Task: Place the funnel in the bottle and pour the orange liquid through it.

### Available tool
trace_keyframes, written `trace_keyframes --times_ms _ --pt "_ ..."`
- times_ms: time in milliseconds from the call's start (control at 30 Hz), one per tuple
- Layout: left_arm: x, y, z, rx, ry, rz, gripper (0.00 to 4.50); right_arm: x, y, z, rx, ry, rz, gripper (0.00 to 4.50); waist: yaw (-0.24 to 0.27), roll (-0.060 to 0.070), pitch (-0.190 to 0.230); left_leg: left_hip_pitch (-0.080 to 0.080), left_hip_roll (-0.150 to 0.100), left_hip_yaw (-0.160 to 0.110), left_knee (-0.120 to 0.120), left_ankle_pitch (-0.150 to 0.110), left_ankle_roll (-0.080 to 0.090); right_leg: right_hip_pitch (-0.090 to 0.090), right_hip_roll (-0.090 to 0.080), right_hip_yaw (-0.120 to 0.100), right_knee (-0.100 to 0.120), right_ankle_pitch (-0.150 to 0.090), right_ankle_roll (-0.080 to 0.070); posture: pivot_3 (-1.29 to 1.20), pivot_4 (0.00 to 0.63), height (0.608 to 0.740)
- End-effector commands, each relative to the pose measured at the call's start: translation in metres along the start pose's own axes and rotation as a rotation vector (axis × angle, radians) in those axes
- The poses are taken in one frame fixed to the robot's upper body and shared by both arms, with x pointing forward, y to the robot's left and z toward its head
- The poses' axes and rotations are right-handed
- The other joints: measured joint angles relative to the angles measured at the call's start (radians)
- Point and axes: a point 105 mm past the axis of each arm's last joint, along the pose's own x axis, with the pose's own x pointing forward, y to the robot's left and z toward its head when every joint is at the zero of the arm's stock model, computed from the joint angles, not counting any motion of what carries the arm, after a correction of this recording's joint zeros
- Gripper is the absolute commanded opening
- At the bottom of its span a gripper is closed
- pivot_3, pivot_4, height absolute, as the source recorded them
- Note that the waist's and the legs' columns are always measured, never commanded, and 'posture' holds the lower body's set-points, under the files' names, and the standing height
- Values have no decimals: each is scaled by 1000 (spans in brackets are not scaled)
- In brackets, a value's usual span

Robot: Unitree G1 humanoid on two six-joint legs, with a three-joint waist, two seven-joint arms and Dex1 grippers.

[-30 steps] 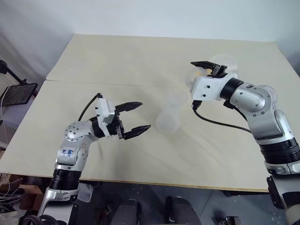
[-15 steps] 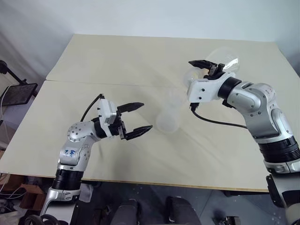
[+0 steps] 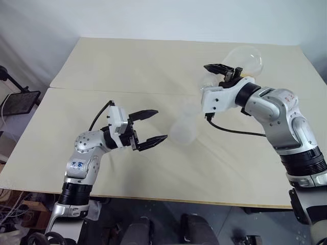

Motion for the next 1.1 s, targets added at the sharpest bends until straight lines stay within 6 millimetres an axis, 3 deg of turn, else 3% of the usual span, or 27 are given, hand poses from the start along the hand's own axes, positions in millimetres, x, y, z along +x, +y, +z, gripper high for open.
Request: trace_keyframes --times_ms 33,1100 --pt "3 0 7 35 -19 -11 4500 -4 -24 9 -37 -29 -90 2515 0 0 0 0 0 0 0 0 0 0 0 0 0 0 0 0 150 740" --pt "11 7 3 49 -23 -1 4500 -5 -25 19 -164 -78 -112 2515 -1 0 0 0 0 0 3 0 0 -1 0 0 5 0 0 0 150 740"
